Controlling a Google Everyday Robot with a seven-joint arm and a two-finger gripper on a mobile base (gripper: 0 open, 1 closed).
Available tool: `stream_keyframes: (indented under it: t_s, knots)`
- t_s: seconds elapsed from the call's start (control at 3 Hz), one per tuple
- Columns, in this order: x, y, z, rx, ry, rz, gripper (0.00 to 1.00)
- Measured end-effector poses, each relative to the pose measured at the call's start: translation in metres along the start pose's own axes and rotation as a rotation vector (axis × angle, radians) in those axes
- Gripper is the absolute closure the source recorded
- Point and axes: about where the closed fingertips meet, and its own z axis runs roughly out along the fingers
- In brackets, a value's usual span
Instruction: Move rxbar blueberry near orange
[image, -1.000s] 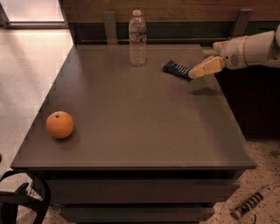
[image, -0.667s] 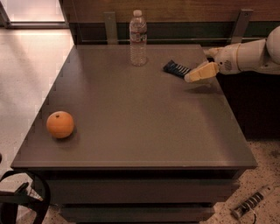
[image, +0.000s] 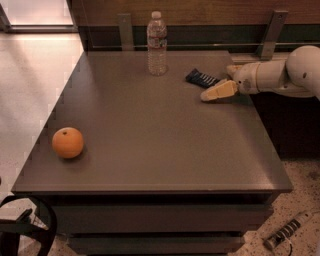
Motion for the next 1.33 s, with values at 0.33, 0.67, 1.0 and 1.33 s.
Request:
stream_keyframes:
  t_s: [0.33,0.67,1.0,1.33]
  knots:
    - [0.0070,0.0027,0.0173,-0.028,-0.030,0.016,0.09]
    - [0.0065,0.0032,0.0180,-0.031,-0.030,0.017,0.33]
    - [0.0038,0.0032,0.0168,-0.031,-0.030,0.017,0.56]
    - [-0.0005,0.0032,0.0148,-0.031,-0.030,0.017,0.78]
